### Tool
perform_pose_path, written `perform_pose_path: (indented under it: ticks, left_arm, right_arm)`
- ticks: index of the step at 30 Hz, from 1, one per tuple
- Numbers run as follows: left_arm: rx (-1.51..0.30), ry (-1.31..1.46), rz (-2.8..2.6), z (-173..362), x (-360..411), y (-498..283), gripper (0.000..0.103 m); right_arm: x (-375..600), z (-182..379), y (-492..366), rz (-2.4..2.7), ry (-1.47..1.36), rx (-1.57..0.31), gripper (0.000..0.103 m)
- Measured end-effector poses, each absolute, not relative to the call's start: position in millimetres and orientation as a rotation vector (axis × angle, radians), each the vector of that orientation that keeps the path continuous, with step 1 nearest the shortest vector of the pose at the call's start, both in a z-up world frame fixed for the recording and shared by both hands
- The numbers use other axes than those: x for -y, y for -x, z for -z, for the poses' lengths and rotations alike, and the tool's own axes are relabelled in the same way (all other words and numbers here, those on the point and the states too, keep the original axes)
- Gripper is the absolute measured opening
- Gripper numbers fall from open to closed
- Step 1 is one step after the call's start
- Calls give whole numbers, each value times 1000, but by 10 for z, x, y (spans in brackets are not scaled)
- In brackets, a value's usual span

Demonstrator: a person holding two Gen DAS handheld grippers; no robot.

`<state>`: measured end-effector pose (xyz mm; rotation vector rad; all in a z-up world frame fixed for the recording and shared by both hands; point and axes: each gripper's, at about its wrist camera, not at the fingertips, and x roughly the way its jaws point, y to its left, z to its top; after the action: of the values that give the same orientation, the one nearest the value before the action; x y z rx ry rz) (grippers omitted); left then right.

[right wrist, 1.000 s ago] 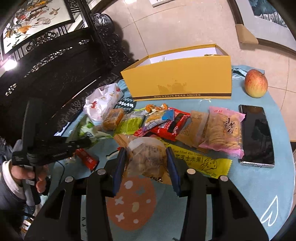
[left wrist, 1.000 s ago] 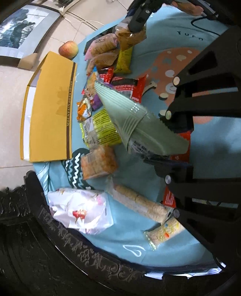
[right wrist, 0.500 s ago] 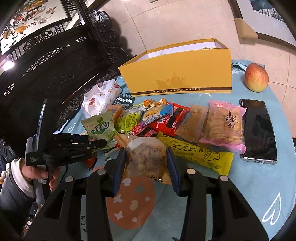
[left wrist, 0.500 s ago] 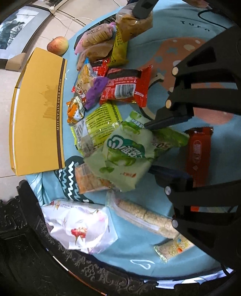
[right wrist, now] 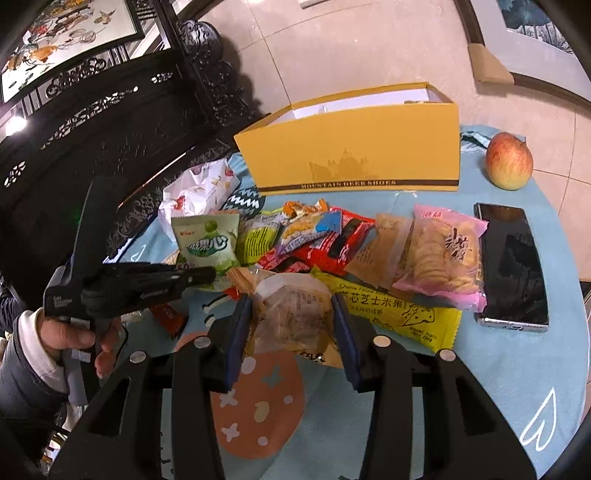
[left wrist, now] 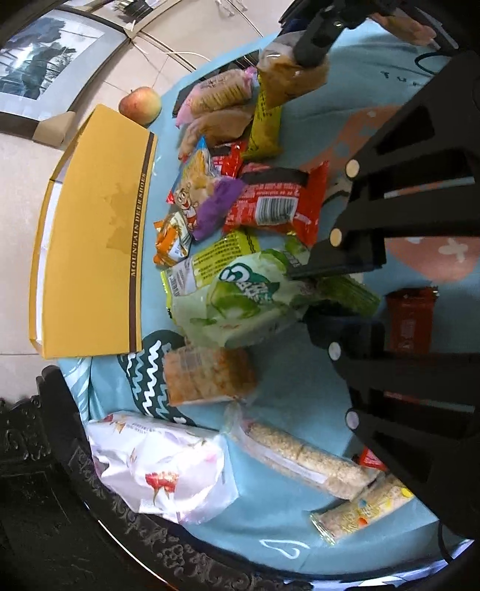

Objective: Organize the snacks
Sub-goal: 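Grasp the green snack bag with the left gripper while the right gripper holds the bun, then carry both snacks over the yellow box and open both grippers to drop them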

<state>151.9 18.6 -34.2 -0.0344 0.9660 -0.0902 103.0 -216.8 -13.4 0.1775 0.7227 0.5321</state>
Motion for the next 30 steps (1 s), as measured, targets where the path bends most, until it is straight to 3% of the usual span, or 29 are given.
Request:
perform_pose_path:
  ticks: [16,23,30]
  left_arm:
    - [-758,-45,123,-770,59,-1464,17]
    - [-682,-70,136,-1145,254,-1974,17]
    - [-711,-50,119,-1045,345,-2893,17]
  right_arm:
    - [2509,-568,-994,-458,-241,-496,44]
    - [2501,-970,-1563,-340,-151,-394,44]
    - [2266,-984,-2434,-194,-41,-364,44]
